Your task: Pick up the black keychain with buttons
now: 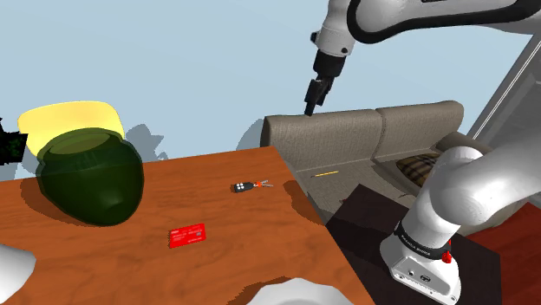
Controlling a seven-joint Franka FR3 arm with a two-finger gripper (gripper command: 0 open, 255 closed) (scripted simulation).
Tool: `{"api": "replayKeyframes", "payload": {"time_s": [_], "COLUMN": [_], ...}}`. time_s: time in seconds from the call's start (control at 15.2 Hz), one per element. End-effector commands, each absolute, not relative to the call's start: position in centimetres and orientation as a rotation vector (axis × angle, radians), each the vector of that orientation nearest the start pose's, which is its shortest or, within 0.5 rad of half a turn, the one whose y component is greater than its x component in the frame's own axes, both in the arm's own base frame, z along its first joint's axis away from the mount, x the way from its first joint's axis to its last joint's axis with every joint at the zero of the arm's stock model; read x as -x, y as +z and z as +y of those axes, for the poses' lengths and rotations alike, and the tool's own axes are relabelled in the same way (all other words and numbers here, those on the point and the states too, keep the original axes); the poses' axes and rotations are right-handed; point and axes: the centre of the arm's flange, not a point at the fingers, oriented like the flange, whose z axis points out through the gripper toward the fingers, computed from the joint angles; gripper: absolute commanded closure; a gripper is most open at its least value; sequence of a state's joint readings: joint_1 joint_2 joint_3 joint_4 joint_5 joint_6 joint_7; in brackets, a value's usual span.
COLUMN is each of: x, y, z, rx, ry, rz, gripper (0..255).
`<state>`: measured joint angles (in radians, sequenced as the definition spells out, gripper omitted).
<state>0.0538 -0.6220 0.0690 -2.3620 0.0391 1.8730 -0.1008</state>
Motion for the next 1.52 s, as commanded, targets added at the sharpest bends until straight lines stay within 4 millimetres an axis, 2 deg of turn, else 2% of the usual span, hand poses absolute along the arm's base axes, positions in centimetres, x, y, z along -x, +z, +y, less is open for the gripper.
{"api": "replayKeyframes", "payload": {"time_s": [0.0, 0.59, 1.19, 1.45], "x": [-38.5, -43.0, -45.7, -45.7], "y": [53.9, 45.0, 35.8, 34.1], "z": [6.8, 13.2, 20.4, 20.5], "rx": [3.110, 3.039, 2.924, 2.922], "ry": [-0.201, -0.162, -0.120, -0.119], "rz": [-0.407, -0.781, -1.145, -1.150], "gripper": [0, 0, 0, 0]}}
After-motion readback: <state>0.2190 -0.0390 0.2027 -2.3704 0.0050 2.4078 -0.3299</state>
